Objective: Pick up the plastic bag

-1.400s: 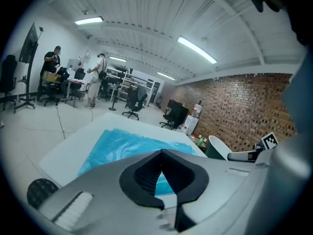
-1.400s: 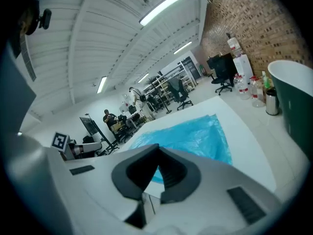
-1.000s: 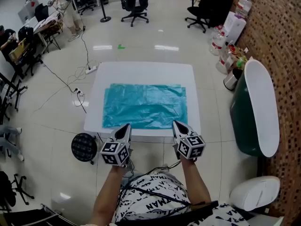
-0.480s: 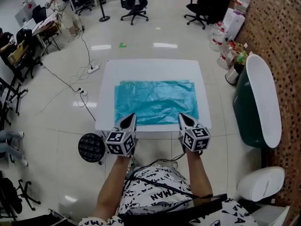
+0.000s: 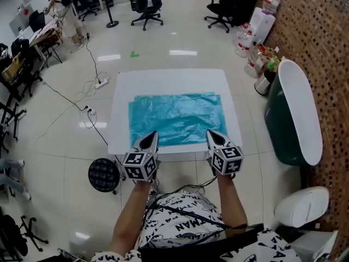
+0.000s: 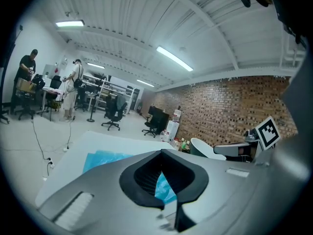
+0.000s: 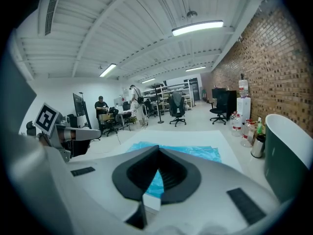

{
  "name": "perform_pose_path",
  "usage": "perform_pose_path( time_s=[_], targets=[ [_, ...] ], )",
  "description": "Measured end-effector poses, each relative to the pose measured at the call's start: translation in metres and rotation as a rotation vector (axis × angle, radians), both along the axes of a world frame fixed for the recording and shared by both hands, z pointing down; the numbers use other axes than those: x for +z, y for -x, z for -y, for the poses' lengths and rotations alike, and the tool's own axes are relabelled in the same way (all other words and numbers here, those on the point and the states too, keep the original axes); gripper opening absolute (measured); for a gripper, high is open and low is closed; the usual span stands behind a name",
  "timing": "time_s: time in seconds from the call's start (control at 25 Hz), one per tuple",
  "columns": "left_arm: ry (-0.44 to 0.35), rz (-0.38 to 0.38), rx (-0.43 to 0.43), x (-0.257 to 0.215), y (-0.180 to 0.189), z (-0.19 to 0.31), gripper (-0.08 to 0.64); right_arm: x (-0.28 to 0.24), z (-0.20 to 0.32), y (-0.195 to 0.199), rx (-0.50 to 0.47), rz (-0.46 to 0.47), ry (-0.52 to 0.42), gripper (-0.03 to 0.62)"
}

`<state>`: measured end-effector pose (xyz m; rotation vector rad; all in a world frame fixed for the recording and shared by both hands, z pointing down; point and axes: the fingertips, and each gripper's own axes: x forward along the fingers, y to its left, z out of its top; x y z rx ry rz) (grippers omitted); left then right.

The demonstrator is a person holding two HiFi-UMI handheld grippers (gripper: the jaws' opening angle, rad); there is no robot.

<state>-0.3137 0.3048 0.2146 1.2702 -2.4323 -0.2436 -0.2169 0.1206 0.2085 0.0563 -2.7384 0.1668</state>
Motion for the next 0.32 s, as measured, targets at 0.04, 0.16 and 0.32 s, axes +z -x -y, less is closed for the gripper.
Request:
perform_pose_path(
  time_s=[0.04,0.16,0.32],
  targets=[
    [0.000,0.000,0.002,0.0003,-0.0007,0.0004,0.000,-0.0001,-0.0001,-0.0009,0.002,0.000,-0.003,0.011],
    [-0.001,-0.001,0.005,0.0023,-0.0022,0.0008,0.000,0.0017,-0.0002,-0.0025,0.005,-0.001,-0.009,0.011],
    [-0.001,-0.004,-0.001,0.0033,-0.0019,0.0002,0.000,0.0031,0.0009,-0.0027,0.004,-0.002,-0.010,0.011]
  ],
)
